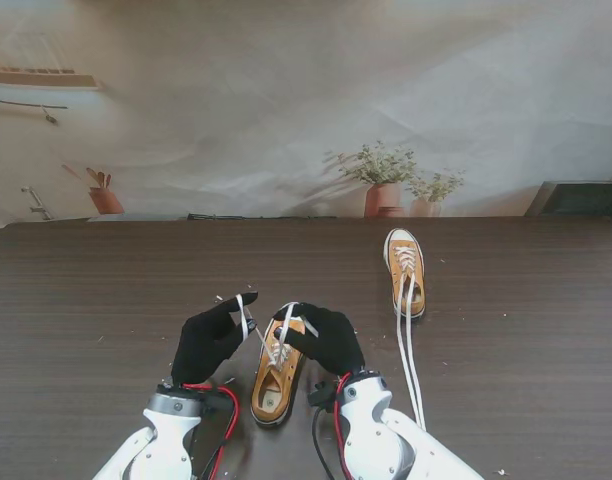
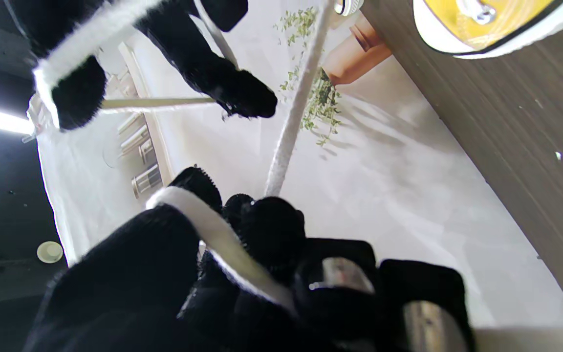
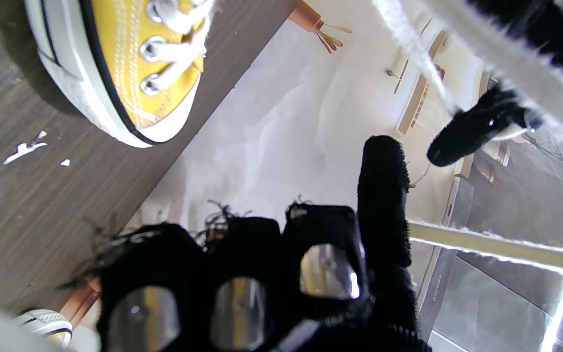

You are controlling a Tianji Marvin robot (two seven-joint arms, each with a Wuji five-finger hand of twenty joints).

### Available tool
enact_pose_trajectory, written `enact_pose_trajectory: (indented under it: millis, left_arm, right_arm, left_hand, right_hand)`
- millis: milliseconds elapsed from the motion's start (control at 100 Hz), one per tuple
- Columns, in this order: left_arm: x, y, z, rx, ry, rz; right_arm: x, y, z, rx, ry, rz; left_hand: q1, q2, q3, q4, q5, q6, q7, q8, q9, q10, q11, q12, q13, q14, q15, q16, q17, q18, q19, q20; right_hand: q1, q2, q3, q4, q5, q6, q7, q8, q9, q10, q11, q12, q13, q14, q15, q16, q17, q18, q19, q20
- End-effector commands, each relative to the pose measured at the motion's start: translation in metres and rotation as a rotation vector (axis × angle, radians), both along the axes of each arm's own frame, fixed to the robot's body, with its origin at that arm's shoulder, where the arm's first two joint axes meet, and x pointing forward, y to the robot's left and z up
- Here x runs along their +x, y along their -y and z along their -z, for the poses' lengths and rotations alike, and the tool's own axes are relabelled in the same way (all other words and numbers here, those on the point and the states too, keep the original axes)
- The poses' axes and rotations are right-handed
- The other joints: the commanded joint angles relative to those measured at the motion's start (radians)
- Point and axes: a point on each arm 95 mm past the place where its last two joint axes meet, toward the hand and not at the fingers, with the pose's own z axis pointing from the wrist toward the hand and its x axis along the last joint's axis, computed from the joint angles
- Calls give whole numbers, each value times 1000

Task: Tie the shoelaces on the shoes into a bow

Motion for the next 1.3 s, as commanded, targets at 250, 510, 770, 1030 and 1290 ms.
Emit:
enact_pose_trajectory:
  millis: [250,510,770,1030,1290]
  left_arm:
    - [5,13,1,88,27,59]
    - [9,24,4,107,62,60]
    - [10,33,9,127,80,77]
    - [9,39,11,134,96,63]
    - [7,41,12,141,104,51]
  right_arm:
    - [1,-2,-5,-43,-7,-35]
    - [-4,-3,-4,-83,-4,-60]
    - [-5,-2,-4,-113,-10,-81]
    - [-6,-2,-3,-142,-9,-91]
    - [-8,-6,-3,-182,-8,-95]
  left_hand:
    - [-55,-101,80,-27,-37,-144,-29,5,47,39,-7,-6,20,-26,32,-10,28,-84,231,9]
    - [-40,-119,99,-26,-8,-164,-18,9,59,53,-5,-6,20,-20,39,-8,28,-81,231,15]
    - [-24,-158,131,-28,91,-174,25,23,75,105,-10,-5,20,-3,46,-6,28,-75,231,24]
    - [113,-193,-79,-42,137,-190,623,55,90,112,-19,1,19,3,51,-5,28,-70,231,34]
    - [97,-186,-78,-46,105,-178,785,134,90,99,-15,3,20,-27,52,-5,30,-92,231,35]
  right_hand:
    - [8,-30,13,-20,35,-7,12,-3,60,30,38,3,12,-37,75,-9,20,4,230,9]
    - [20,-26,13,-20,50,1,15,-4,59,26,36,2,12,-39,74,-10,20,1,229,7]
    - [28,-31,6,-20,88,24,37,1,60,27,35,2,13,-41,71,-14,20,-1,227,4]
    - [45,-57,14,-17,174,54,117,22,59,27,-15,-17,13,-41,54,-45,16,5,189,-14]
    - [159,-124,17,15,237,87,182,175,0,39,-172,-52,12,16,-66,-177,-8,103,15,-86]
